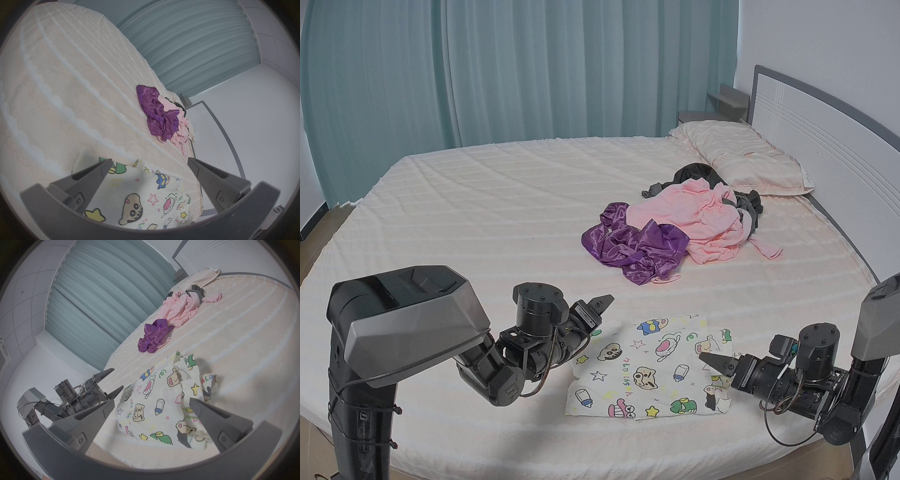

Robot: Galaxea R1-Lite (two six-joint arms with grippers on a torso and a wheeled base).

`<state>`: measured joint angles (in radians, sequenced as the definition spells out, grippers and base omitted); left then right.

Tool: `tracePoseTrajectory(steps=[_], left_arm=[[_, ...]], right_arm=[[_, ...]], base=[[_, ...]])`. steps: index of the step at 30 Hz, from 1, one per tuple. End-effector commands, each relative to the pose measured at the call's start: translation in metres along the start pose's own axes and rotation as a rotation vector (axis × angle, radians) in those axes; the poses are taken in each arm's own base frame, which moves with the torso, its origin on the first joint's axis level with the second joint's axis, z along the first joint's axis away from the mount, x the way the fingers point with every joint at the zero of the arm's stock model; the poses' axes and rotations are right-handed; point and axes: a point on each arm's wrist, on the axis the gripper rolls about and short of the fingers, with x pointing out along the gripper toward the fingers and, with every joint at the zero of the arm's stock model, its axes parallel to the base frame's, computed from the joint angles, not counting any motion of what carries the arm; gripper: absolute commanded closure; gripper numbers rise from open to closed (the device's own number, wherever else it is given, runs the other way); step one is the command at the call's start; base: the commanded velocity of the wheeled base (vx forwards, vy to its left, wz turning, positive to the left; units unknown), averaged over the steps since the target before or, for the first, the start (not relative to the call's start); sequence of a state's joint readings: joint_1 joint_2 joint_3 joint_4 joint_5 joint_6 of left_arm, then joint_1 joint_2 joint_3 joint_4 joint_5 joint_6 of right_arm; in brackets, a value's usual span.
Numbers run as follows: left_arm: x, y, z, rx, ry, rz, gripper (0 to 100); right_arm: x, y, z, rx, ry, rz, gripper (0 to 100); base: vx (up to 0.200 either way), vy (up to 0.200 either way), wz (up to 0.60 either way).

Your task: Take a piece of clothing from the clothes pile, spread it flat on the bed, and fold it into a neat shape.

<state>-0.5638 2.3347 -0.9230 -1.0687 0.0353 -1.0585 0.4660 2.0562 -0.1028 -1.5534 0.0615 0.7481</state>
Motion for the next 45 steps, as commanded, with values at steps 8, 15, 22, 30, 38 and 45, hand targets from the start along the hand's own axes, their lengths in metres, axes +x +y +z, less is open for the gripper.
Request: tracePoseTrajectory(steps=[8, 15, 22, 30, 38, 45], left_arm=[[0.002, 0.004, 0.001, -0.002, -0.002, 0.013, 0], [0.002, 0.005, 0.0, 0.0, 0.0, 0.013, 0], [0.002, 0.005, 0.0, 0.0, 0.0, 0.013, 0], [0.002, 0.005, 0.0, 0.0, 0.0, 0.013, 0], [0.0, 0.003, 0.001, 0.0, -0.003, 0.011, 0], [-0.006, -0.006, 0.007, 0.0, -0.018, -0.01, 0]], right_arm=[[0.009, -0.018, -0.038, -0.014, 0.201, -0.07, 0], [0.014, -0.022, -0.044, -0.014, 0.234, -0.082, 0], [0.015, -0.028, -0.049, -0.055, 0.269, -0.095, 100], [0.003, -0.037, -0.043, -0.106, 0.265, -0.13, 100], [-0.004, -0.041, -0.034, -0.13, 0.242, -0.147, 100], [-0.005, -0.045, -0.038, -0.16, 0.29, -0.178, 100]], base=[[0.0, 0.0, 0.0], [0.0, 0.0, 0.0], [0.0, 0.0, 0.0], [0.0, 0.0, 0.0], [0.0, 0.0, 0.0], [0.0, 0.0, 0.0]])
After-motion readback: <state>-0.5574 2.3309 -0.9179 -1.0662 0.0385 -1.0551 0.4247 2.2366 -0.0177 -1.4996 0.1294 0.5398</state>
